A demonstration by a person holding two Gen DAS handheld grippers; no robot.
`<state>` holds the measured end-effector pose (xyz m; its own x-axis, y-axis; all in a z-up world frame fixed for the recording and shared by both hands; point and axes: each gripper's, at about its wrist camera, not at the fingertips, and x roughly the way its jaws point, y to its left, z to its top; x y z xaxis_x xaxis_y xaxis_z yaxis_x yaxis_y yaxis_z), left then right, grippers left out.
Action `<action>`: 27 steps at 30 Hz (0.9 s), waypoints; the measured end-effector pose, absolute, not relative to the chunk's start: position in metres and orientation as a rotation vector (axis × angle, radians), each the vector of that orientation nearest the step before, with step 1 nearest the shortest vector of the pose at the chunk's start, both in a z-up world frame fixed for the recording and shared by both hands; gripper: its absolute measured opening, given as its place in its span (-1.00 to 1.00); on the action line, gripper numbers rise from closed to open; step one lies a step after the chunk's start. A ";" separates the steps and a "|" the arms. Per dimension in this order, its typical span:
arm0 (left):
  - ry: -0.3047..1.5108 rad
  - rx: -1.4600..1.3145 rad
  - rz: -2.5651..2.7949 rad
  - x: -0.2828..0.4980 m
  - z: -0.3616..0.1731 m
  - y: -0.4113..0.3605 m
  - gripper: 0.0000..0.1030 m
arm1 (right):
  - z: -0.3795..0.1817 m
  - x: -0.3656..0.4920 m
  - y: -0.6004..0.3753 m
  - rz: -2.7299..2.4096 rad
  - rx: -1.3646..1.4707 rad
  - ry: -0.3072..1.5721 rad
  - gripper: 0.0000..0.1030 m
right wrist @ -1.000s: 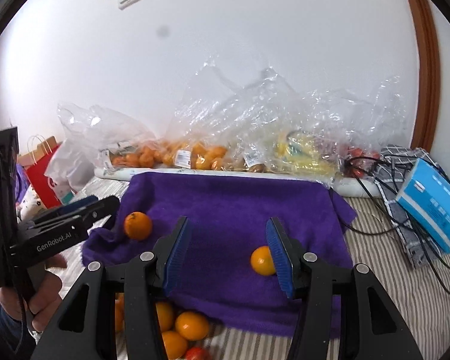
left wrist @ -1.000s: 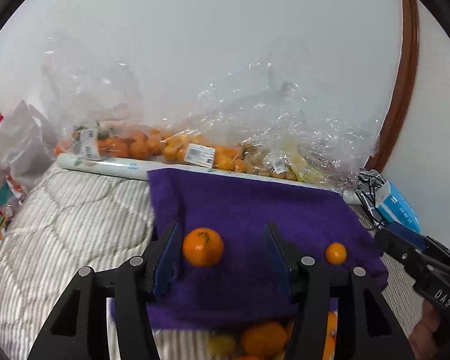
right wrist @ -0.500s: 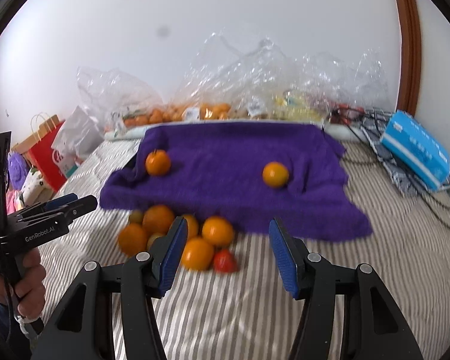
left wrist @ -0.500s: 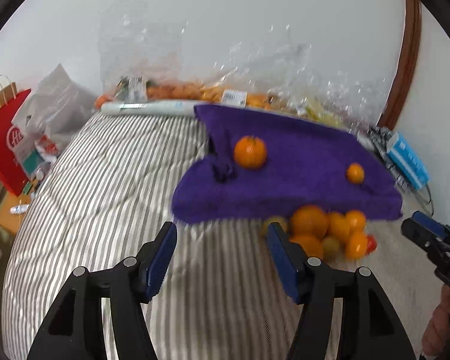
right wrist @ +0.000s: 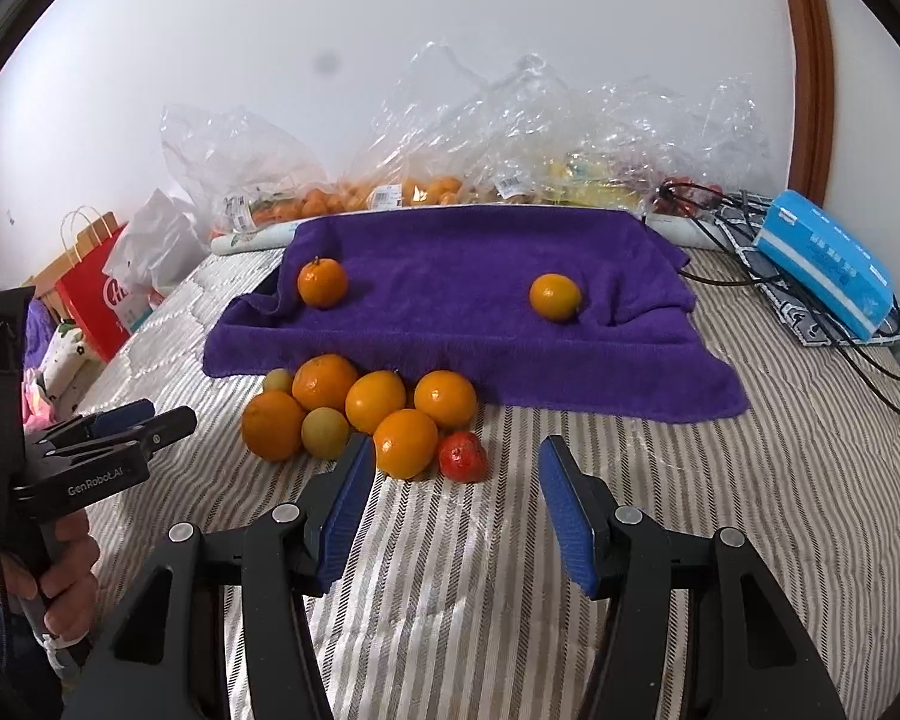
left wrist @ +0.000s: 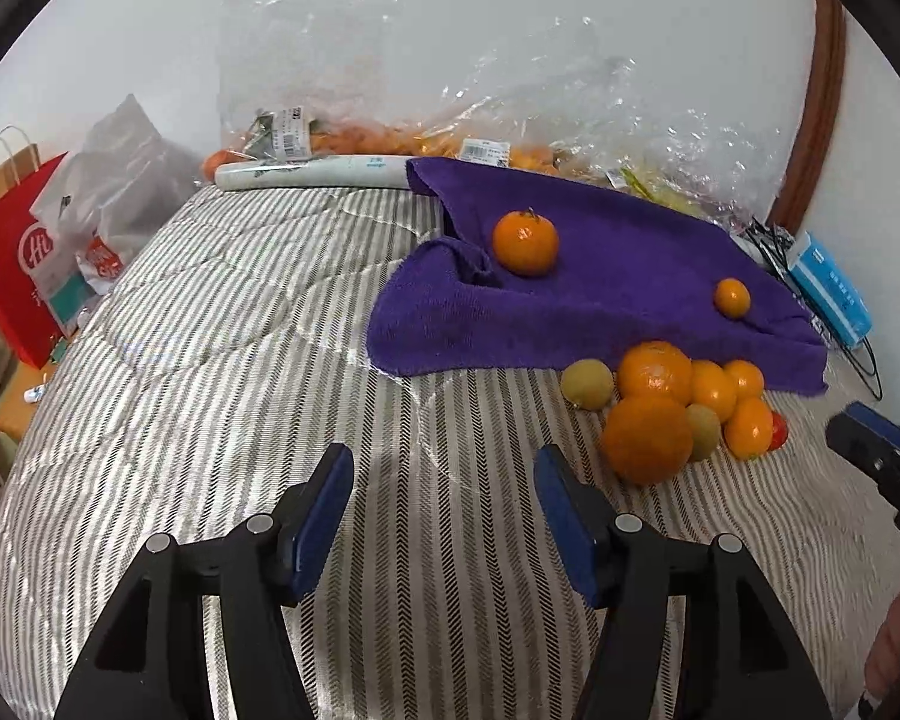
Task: Organize fruits
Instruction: 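Withdraw both grippers from the towel and move the right gripper to the red fruit, then grasp the red fruit with the right gripper while the left gripper grasps another large mandarin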
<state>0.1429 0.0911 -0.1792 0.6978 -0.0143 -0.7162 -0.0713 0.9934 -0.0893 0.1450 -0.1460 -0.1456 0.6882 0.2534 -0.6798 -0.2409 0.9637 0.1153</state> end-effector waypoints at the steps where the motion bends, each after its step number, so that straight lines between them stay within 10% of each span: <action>1: 0.816 -0.118 0.019 0.145 -0.181 0.091 0.17 | -0.149 0.148 -0.144 0.275 0.009 0.769 0.09; 27: 0.841 -0.203 -0.055 0.150 -0.186 0.101 0.26 | -0.185 0.180 -0.129 0.270 -0.112 0.889 -0.54</action>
